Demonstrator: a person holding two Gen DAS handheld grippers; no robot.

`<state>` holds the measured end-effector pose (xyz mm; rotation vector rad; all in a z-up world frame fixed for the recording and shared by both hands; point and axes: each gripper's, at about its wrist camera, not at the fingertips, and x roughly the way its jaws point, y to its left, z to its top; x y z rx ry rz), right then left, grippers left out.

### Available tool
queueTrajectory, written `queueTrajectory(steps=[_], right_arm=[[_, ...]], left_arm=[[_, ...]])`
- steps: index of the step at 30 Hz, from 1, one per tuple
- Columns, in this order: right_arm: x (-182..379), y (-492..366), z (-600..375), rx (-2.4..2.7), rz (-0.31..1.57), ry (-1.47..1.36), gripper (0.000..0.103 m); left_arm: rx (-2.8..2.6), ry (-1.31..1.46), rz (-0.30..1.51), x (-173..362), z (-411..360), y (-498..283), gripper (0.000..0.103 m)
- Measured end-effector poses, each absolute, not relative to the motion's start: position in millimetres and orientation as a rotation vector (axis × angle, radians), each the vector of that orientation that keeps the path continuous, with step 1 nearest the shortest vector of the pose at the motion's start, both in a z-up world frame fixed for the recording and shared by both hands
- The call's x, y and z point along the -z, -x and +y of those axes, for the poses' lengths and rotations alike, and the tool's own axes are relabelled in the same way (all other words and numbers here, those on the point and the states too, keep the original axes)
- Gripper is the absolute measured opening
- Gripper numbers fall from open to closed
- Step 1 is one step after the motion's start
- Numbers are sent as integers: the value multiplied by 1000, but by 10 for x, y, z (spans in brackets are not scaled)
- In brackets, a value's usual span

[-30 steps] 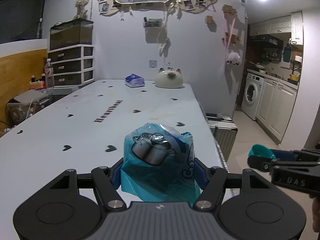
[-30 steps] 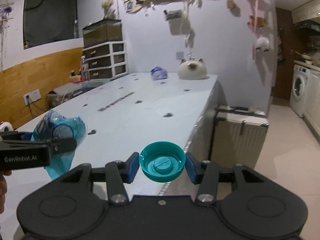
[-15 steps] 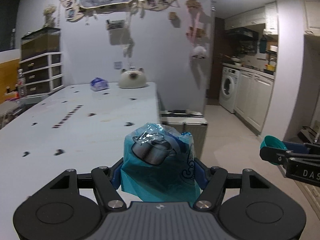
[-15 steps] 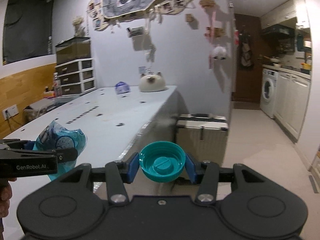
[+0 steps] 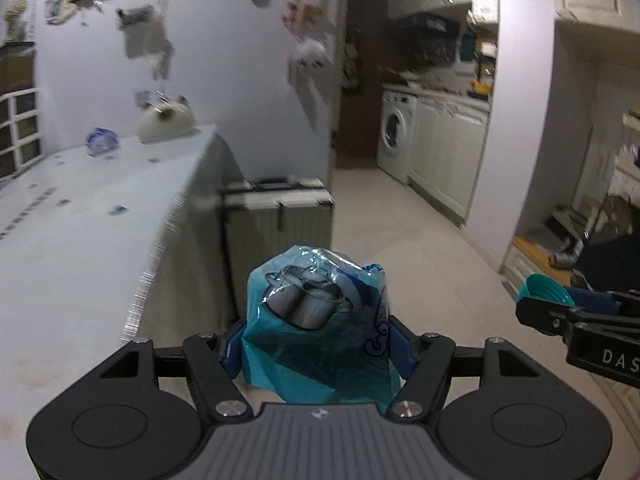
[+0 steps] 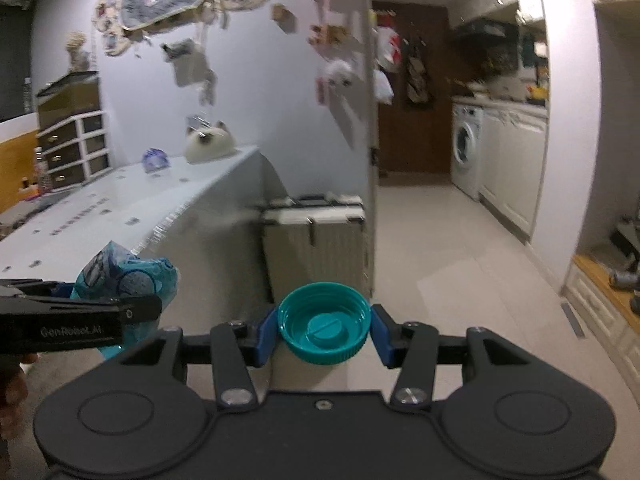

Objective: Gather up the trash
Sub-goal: 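Carry the bag with the left tool and cap with the right tool over the bin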

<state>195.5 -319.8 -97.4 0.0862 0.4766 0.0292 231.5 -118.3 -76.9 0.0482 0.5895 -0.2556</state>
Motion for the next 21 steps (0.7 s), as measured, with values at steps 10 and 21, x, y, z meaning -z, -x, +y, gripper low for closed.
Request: queueTrajectory(steps=[10, 21], right_arm=[[1863, -2438, -3550, 34, 645, -192, 50], [3142, -3173, -3614, 75, 873, -359, 50]], left_arm=[[311, -66, 742, 1605, -1633, -2877, 68], [284, -12, 966, 2799, -1712, -3772, 69]])
